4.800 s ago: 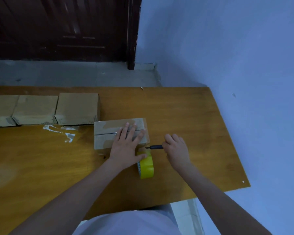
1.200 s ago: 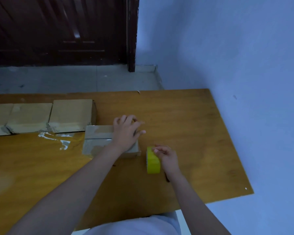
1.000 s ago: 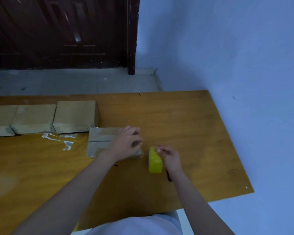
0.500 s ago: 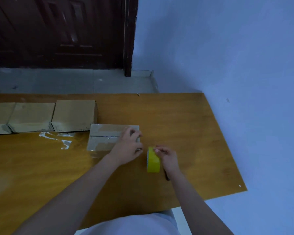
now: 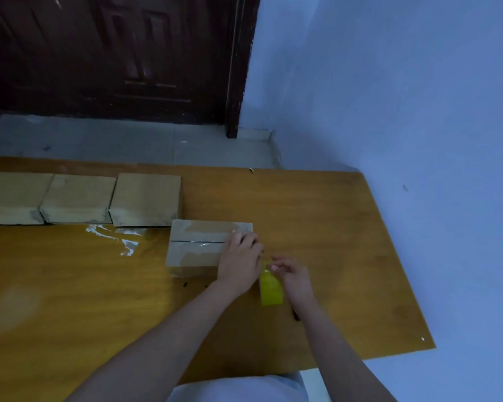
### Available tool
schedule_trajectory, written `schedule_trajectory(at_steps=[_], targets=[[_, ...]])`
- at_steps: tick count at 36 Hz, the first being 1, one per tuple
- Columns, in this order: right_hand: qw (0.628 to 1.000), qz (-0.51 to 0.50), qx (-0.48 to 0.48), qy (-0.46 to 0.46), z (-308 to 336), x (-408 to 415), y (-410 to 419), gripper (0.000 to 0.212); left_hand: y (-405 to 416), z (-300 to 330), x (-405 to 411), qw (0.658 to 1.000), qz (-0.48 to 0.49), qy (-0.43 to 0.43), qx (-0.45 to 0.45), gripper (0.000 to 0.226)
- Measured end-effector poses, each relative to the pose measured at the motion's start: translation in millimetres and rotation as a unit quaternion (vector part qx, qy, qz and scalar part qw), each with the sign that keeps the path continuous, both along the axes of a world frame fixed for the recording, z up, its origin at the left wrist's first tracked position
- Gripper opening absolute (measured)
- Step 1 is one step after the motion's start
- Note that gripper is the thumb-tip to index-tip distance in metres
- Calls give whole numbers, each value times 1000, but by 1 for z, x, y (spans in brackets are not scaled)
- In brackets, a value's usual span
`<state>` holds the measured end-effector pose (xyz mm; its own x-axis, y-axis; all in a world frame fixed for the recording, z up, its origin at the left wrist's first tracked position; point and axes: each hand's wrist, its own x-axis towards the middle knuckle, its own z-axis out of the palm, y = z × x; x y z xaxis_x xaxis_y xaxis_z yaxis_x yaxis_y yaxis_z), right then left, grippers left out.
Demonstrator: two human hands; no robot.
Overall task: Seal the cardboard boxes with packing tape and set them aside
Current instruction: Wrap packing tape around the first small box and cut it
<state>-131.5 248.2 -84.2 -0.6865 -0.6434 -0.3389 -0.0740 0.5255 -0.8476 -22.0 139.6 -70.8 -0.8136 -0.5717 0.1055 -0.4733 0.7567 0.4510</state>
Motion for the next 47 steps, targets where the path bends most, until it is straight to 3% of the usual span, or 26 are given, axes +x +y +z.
schedule_trajectory(at_steps=[3, 6, 9, 12, 18, 20, 25, 28, 30, 36, 38, 41, 45, 47], targets=[[997, 73, 30, 19, 6, -4, -4, 20, -11, 21, 4, 981, 66, 108, 148, 24], [989, 131, 69, 14, 12, -13, -5, 32, -28, 41, 24, 956, 165, 196, 142, 22], [983, 161, 84, -10, 26, -21, -7, 31, -45, 47, 51, 929, 287, 195, 127, 24], [981, 174, 72, -56, 45, -25, -18, 25, -62, 39, 75, 899, 377, 140, 172, 36], [964, 218, 69, -135, 73, -30, -39, 21, -73, 34, 83, 841, 353, 52, 406, 56], [954, 251, 87, -139, 80, -28, -40, 5, -71, 40, 80, 830, 357, 64, 424, 55], [955, 257, 59, -138, 87, -28, -22, 8, -64, 55, 76, 801, 390, 138, 434, 65], [958, 243, 14, -152, 90, -33, -3, 10, -58, 60, 71, 790, 375, 183, 449, 50], [964, 222, -3, -147, 90, -37, 8, 16, -54, 58, 68, 792, 355, 193, 458, 33], [977, 194, -3, -88, 83, -38, 20, 15, -40, 39, 65, 816, 278, 262, 434, 18], [977, 201, 13, -66, 73, -38, 22, 21, -37, 31, 68, 823, 257, 273, 427, 33], [974, 215, 52, -60, 61, -32, 22, 10, -35, 17, 72, 838, 248, 282, 396, 61], [963, 241, 119, -29, 45, -23, 16, 30, -32, -8, 77, 876, 252, 242, 333, 73], [957, 243, 152, -43, 40, -16, 14, 30, -30, -22, 82, 894, 263, 193, 308, 77]])
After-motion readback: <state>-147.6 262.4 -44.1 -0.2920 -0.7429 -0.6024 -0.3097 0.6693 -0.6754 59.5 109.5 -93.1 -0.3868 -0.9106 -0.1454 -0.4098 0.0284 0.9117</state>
